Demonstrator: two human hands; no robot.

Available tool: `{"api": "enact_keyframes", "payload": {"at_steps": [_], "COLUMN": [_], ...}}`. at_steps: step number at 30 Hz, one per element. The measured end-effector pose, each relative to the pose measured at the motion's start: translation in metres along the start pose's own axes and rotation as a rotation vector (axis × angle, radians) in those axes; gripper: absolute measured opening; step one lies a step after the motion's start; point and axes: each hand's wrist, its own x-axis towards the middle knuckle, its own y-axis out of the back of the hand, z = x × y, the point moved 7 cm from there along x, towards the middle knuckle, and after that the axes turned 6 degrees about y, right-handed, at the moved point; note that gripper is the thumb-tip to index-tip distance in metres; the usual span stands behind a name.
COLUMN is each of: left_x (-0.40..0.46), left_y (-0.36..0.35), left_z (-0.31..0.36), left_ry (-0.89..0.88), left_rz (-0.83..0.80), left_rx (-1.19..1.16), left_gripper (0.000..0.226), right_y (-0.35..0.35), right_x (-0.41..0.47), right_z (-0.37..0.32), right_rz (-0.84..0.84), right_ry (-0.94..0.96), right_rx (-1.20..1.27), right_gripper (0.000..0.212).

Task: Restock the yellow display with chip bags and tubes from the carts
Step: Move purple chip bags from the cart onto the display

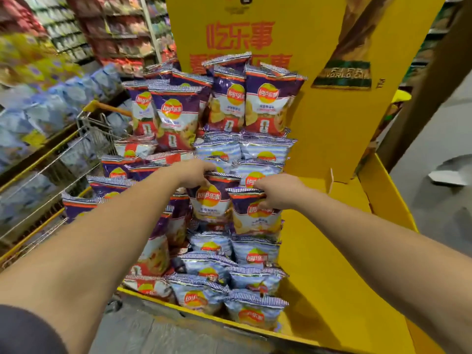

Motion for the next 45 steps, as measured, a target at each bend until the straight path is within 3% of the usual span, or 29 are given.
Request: {"api": "enact_keyframes", "payload": {"at_steps": [2, 6, 14, 20, 26, 31, 35, 38, 45], "left_x": [0.012, 0.030, 0.037, 0.012, -0.042, -0.101, -0.153, -0.195, -0.292], "left_y": [-0.009, -0.018, -0.020, -0.017, -0.010, -0.019, -0.063, -0.109, -0.198], "left_z": [-0.004, -0.005, -0.011, -0.005, 0.012, 0.036, 0.056, 0.079, 0.171], "left_ry": [0.002, -0.025, 0.088, 0.154, 0.089, -0.026, -0.073, -0.145, -0.365], "left_rz": [0.003, 0.087, 0.299, 0.404, 0.433, 0.422, 0.348, 0.253, 0.006], "left_rx": [0.050, 0.194, 0.295, 0.233, 0.060, -0.254, -0.545, -0.603, -0.644], "left_gripper": [0.054, 0.036, 0.047, 0.057, 0.051, 0.042, 0.026, 0.026, 0.024], "right_y": [-0.015, -0.030, -0.034, -0.032, -0.018, -0.007, -0.042, -0.086, -0.188], "right_x": [0.016, 0.032, 0.042, 0.037, -0.001, -0.062, -0.128, -0.192, -0.359], "right_z": [-0.002, 0.010, 0.030, 0.020, 0.016, -0.008, -0.063, -0.117, -0.215], "right_rz": [0.004, 0.048, 0.073, 0.157, 0.264, 0.438, 0.563, 0.610, 0.570], "right_ry": [0.004, -0.016, -0.083, -0.246, -0.395, -0.524, -0.601, -0.726, -1.034], "right_rx": [0.010, 0.055, 0.017, 0.015, 0.148, 0.304, 0.756, 1.008, 1.217], "right_gripper": [0.026, 0.027, 0.056, 0.055, 0.092, 0.068, 0.035, 0.029, 0.020]}}
